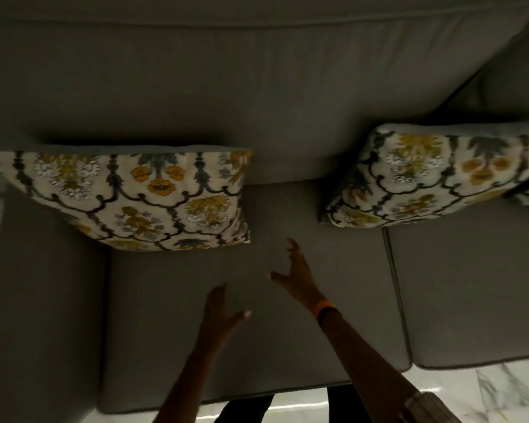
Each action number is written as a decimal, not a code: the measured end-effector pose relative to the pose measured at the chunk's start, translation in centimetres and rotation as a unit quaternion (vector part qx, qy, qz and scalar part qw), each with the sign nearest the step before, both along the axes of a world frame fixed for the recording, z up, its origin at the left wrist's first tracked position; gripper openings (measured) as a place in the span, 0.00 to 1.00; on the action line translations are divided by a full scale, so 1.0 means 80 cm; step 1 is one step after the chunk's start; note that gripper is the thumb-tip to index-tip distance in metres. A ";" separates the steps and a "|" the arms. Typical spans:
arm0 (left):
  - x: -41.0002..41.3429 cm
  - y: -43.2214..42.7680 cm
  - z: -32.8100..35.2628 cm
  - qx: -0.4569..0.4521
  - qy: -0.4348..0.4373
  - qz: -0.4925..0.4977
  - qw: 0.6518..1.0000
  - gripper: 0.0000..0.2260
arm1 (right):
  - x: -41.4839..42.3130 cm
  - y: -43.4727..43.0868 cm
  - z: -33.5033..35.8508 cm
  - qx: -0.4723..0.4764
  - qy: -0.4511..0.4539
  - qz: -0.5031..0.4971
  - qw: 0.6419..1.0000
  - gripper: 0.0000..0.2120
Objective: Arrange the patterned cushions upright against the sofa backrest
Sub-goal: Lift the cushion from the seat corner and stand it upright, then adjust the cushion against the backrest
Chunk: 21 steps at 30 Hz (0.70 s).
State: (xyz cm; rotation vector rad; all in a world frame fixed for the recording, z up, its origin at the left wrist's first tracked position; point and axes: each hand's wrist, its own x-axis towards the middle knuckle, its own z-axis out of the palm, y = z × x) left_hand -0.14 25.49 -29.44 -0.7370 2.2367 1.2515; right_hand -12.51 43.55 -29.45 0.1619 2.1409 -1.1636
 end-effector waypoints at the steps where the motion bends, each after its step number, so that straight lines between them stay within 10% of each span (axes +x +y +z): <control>1: 0.007 0.019 -0.003 0.007 -0.002 -0.047 0.999 0.38 | 0.009 0.027 -0.005 0.018 -0.014 0.001 1.000 0.48; 5: -0.026 0.121 -0.014 0.008 0.012 -0.144 0.989 0.38 | 0.005 0.187 -0.004 0.070 -0.045 -0.053 0.995 0.42; 14: -0.249 0.295 0.034 0.155 0.135 0.084 0.975 0.58 | -0.150 0.455 0.053 0.038 0.105 -0.247 0.963 0.52; 21: -0.331 0.352 0.091 0.216 0.146 0.130 0.957 0.61 | -0.291 0.483 0.095 -0.049 0.156 -0.066 0.984 0.52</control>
